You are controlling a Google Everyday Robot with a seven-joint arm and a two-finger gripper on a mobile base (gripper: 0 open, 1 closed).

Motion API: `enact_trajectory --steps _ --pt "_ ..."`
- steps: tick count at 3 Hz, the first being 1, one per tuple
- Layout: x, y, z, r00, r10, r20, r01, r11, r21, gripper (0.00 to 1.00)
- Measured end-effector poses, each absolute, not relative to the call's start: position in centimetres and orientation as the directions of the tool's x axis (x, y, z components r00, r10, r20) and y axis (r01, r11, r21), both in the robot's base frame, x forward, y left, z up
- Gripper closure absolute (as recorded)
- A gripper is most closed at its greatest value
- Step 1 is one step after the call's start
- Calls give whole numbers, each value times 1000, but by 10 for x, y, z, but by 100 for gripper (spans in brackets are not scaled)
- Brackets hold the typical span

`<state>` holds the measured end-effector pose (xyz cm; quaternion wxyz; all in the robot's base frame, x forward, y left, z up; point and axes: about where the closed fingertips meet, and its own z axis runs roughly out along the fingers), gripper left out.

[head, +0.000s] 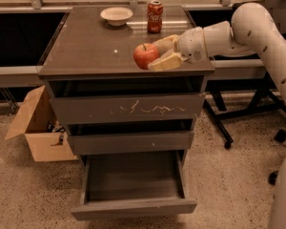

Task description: Place apple into bottom drawer

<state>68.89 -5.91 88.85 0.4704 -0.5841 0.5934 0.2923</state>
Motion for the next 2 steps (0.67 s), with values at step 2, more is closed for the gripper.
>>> enact_trajectory --steps 2 --pt "622 -15 839 88 -459 -884 -993 24 -112 100"
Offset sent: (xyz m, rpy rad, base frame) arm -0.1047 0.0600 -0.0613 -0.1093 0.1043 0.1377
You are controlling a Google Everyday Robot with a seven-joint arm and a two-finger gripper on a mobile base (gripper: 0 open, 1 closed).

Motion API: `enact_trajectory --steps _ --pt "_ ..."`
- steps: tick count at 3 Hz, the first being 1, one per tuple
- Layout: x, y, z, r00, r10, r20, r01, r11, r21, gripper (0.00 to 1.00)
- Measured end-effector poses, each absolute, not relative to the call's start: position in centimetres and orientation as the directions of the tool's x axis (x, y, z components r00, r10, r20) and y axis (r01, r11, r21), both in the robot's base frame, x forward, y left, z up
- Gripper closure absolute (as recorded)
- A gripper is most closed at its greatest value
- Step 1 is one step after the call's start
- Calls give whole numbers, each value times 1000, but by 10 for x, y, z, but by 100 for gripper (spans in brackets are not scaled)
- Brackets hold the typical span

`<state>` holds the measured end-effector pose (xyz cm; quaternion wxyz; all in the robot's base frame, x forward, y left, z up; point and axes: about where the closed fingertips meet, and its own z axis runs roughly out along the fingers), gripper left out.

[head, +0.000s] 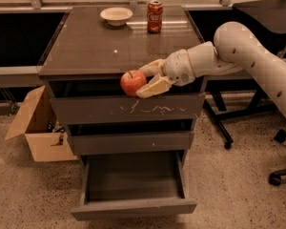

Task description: Place apple into bottom drawer

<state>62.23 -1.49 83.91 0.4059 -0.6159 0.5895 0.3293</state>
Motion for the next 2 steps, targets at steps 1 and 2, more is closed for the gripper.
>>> enact_trajectory --steps 1,2 --pt "622 -15 839 88 -459 -884 -993 24 -112 100" --pt "611 -9 824 71 -472 -879 -996 17 -89 100"
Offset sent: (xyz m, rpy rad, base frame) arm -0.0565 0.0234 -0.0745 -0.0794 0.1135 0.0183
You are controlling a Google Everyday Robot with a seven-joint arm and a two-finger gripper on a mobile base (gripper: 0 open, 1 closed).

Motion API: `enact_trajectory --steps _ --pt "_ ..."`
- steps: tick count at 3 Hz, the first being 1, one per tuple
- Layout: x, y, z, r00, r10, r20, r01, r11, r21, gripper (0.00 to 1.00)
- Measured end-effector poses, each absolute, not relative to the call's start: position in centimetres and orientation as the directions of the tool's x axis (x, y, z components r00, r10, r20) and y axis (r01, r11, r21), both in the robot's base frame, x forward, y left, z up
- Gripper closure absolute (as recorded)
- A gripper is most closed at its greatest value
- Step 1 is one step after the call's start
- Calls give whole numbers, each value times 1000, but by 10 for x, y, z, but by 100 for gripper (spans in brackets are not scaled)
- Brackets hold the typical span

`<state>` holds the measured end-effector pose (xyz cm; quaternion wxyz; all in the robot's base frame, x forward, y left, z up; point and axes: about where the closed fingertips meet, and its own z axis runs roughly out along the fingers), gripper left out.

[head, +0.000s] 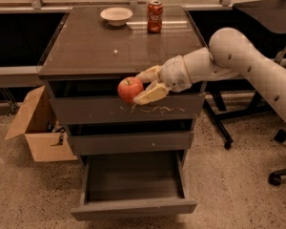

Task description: Place apple into bottom drawer

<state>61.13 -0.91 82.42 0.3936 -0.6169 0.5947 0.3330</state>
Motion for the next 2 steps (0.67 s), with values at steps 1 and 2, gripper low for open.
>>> enact_trajectory --steps 1,2 --pt "576 -1 775 32 -482 -876 -998 30 -53 100" --pt "558 -3 751 35 -458 -888 -997 48 -64 100"
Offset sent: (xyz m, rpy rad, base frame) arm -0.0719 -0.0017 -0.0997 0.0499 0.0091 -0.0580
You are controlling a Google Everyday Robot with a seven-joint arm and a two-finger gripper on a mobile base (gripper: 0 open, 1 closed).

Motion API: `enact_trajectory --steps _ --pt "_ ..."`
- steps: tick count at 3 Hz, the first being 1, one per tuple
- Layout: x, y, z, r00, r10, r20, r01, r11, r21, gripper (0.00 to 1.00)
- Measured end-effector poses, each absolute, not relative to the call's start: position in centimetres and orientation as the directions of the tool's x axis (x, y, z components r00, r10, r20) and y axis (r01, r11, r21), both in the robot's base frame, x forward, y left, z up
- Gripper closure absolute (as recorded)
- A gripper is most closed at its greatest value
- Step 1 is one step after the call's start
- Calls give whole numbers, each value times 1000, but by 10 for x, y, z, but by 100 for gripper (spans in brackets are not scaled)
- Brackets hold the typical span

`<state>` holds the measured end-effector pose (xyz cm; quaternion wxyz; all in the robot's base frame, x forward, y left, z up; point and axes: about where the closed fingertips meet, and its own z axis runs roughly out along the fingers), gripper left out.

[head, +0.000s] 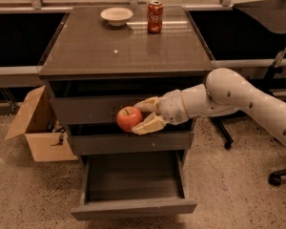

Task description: Place apple into bottom drawer

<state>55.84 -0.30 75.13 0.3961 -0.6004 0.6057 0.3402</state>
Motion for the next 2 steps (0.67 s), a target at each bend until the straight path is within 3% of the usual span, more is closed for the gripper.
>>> enact_trajectory --steps 1,2 --pt "546 -14 715 35 -351 -936 -996 66 -62 100" --pt "543 -24 701 15 -352 -936 -997 62 -40 100"
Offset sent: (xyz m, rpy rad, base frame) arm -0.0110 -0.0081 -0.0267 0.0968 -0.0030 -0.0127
